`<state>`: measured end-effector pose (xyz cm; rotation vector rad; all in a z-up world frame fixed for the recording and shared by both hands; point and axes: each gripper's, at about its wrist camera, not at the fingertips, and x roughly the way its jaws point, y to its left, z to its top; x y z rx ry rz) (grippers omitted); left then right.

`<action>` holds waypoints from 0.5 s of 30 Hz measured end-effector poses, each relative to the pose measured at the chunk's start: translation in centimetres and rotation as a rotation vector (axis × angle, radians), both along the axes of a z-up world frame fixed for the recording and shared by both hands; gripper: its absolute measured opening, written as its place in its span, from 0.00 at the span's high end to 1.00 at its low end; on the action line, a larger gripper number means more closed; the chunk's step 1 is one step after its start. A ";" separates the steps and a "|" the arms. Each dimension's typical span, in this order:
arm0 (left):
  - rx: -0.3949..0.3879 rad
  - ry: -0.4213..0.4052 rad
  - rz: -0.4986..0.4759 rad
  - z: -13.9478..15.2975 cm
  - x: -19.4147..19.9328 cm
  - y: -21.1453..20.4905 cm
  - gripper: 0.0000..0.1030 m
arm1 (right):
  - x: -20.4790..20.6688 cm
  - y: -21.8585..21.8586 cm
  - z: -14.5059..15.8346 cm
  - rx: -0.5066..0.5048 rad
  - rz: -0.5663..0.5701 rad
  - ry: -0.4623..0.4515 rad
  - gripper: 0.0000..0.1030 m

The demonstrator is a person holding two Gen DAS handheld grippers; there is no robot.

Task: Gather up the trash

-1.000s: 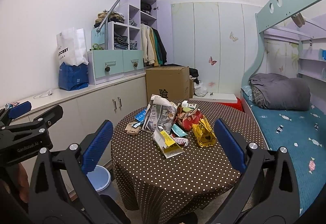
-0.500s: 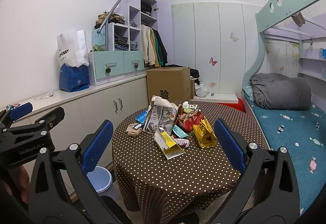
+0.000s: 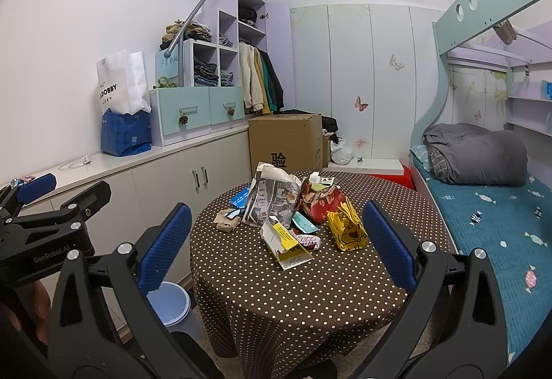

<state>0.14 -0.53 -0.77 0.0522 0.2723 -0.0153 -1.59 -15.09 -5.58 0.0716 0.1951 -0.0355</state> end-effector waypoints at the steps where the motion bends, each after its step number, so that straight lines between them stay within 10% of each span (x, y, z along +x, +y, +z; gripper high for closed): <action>1: 0.000 0.000 0.000 0.0 0.0 0.0 0.04 | 0.0 0.0 0.0 0.001 0.000 0.000 0.06; 15: 0.000 0.001 0.000 0.1 0.0 -0.1 0.04 | 0.0 -0.2 0.2 0.017 0.001 0.006 0.06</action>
